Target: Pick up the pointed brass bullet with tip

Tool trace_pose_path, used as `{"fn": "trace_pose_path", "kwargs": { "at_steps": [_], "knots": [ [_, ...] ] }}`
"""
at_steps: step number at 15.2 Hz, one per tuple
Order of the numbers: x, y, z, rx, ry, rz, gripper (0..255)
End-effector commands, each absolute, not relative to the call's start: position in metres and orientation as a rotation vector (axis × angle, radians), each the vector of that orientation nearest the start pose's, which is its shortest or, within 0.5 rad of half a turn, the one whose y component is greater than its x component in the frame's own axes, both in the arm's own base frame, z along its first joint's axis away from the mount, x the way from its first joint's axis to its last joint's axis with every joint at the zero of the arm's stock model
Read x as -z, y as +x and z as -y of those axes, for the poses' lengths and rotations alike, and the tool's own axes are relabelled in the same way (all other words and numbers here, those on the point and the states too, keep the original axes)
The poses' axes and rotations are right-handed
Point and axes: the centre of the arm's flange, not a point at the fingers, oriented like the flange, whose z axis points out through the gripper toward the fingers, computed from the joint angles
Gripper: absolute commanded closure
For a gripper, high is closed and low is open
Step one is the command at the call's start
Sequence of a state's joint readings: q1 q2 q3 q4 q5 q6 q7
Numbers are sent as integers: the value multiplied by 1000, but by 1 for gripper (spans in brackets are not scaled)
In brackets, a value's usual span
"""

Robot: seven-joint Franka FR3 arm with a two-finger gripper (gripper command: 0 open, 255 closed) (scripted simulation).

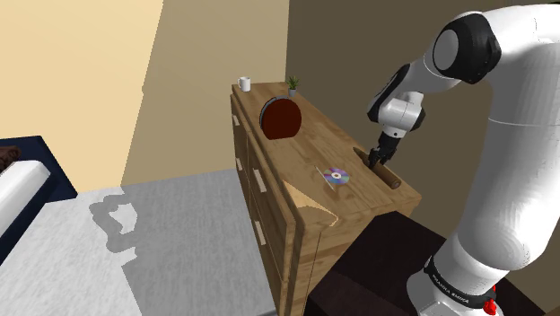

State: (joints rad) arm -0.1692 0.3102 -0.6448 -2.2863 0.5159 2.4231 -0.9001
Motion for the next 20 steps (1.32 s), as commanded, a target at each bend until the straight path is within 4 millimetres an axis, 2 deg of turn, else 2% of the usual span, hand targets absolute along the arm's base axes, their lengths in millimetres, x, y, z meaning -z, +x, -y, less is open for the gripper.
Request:
{"fn": "trace_pose_path", "kwargs": {
  "at_steps": [1,8,20],
  "knots": [
    [-233,351,383,73,-2959,-468,255],
    [-233,352,383,73,-2959,-468,255],
    [-296,352,383,73,-2959,-468,255]
  ]
}}
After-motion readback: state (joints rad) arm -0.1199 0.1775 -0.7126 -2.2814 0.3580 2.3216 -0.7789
